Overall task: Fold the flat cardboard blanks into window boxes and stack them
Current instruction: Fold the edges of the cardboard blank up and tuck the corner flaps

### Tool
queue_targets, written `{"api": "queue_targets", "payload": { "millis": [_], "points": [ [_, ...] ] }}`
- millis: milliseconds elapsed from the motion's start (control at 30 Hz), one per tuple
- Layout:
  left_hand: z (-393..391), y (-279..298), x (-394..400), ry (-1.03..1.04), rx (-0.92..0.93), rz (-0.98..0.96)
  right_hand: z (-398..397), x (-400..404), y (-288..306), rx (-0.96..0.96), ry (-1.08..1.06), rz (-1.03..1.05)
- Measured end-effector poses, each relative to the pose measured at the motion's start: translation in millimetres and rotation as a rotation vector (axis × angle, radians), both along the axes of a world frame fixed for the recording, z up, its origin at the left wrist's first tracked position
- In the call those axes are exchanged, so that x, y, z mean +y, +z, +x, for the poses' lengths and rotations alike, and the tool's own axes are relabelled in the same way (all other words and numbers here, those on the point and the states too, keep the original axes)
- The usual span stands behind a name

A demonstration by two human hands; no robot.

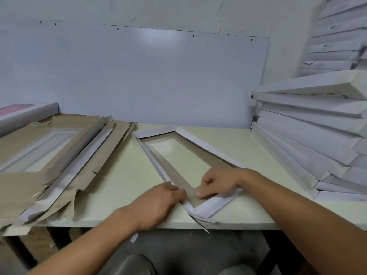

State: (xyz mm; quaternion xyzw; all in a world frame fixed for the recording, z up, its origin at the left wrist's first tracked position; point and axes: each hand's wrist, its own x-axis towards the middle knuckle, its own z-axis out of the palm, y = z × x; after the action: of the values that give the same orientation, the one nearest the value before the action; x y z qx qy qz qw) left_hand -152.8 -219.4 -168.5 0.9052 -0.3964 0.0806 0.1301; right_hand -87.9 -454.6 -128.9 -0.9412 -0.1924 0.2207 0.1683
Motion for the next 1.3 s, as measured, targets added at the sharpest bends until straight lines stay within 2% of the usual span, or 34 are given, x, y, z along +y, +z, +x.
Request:
{"api": "queue_targets", "payload": {
  "millis": [67,200,300,433,533,700,800,967,1033,1167,1300],
  "points": [
    [3,1,4,0.037,0.028,0.03,-7,-14,0,0.043,0.013,0.013],
    [5,3,3,-0.065,0.078,0.122,-18,-26,-4,0.062,0.088,0.003],
    [7,2,3,-0.061,0.092,0.198,-29,-29,-10,-0.079,0.158,-0.032],
    [6,4,2,-0.09,0.096,0.168,-55,-41,-20,-0.313,0.21,-0.045],
    [4,-1,3,-0.109,0.026,0.168,-76,-53,-30,-0.45,0.253,-0.062],
    [-5,-9,-2,-0.11,-0.178,0.174,-104,-61,-57,-0.873,0.33,0.077],
    [-7,-12,2,-0.069,-0.135,0.163,-112,-61,-69,-0.96,0.346,0.115],
    [-10,-10,-4,-0.06,-0.183,0.19,-117,-53,-77,-1.027,0.329,0.076],
    [-9,-11,-3,-0.054,-0.133,0.131,-118,-49,-78,-1.043,0.321,0.064],
    [-6,-15,-2,0.1,0.105,-0.174,-122,-42,-78,-1.068,0.305,0.046],
    [-4,-19,-11,0.251,0.06,-0.153,-126,-25,-76,-1.093,0.297,-0.009]
  ]
}}
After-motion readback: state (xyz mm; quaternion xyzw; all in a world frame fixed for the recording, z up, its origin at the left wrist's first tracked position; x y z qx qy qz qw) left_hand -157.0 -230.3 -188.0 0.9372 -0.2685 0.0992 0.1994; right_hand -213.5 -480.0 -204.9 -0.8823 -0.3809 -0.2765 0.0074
